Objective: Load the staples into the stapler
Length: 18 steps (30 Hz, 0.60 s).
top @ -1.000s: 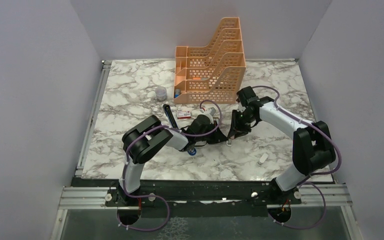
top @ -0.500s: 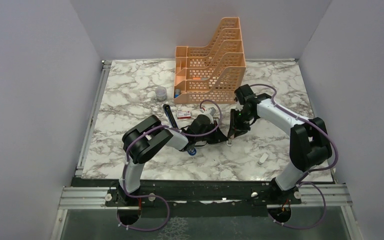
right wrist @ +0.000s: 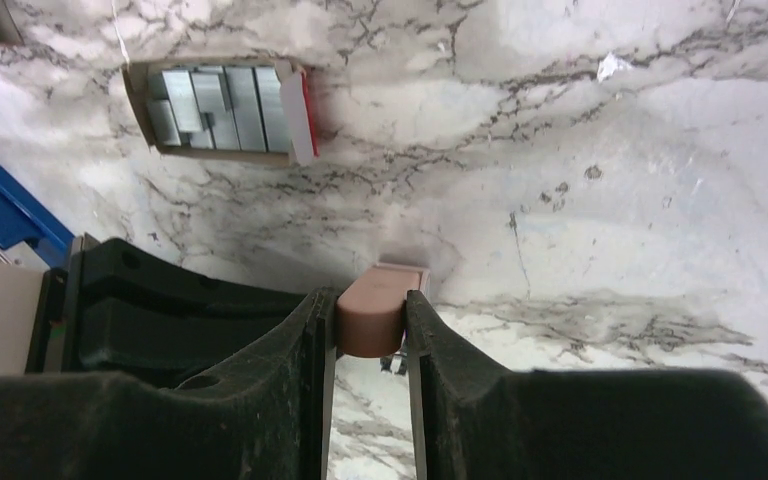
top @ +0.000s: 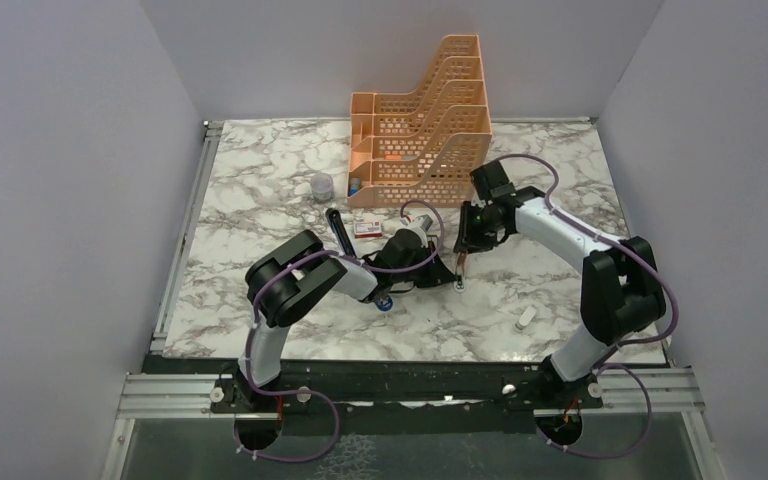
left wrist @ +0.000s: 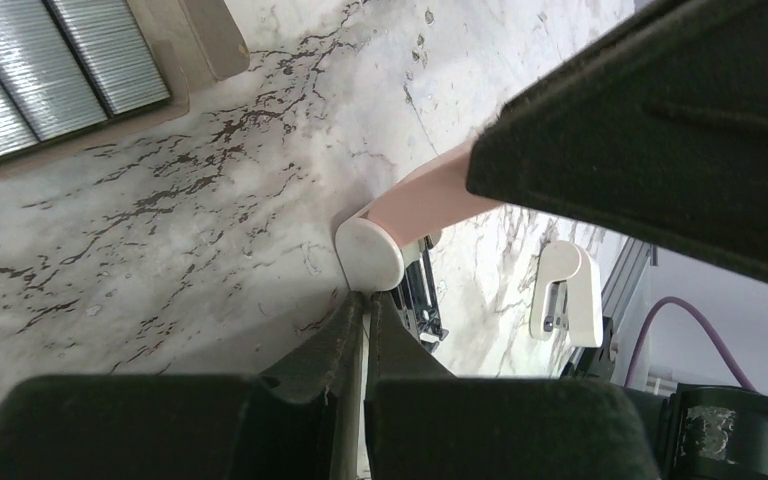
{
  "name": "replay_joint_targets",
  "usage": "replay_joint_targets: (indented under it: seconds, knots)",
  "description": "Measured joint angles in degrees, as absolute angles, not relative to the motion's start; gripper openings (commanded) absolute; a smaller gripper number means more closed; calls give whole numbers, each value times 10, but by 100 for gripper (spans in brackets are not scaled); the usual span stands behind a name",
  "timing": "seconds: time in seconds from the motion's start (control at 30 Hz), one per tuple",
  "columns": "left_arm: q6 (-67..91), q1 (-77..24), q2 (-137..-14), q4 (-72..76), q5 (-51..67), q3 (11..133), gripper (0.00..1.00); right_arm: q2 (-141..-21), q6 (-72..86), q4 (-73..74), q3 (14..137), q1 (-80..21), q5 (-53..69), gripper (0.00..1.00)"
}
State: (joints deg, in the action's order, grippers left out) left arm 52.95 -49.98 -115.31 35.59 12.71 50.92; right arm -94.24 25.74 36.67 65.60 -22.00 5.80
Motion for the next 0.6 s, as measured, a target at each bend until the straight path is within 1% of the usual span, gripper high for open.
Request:
replay_joint_targets:
  seconds: [0.1,0.27,0.4,0.47,0.6]
  knots:
    - [529,-500,-1153,355,127,510,2,-949,259,349,656,-220,52,33]
    - [529,-500,-1153,353,127,510,4,-952,259,319,645,-219,47,37]
    - [529,-500,-1153,350,128,512,8,-951,259,295,635,-218,43,42]
    - [529,-499,-1152,347,127,512,12,-947,259,284,626,-216,43,46]
    - [529,-499,-1148,339,127,513,16,-920,259,272,596,-216,44,58]
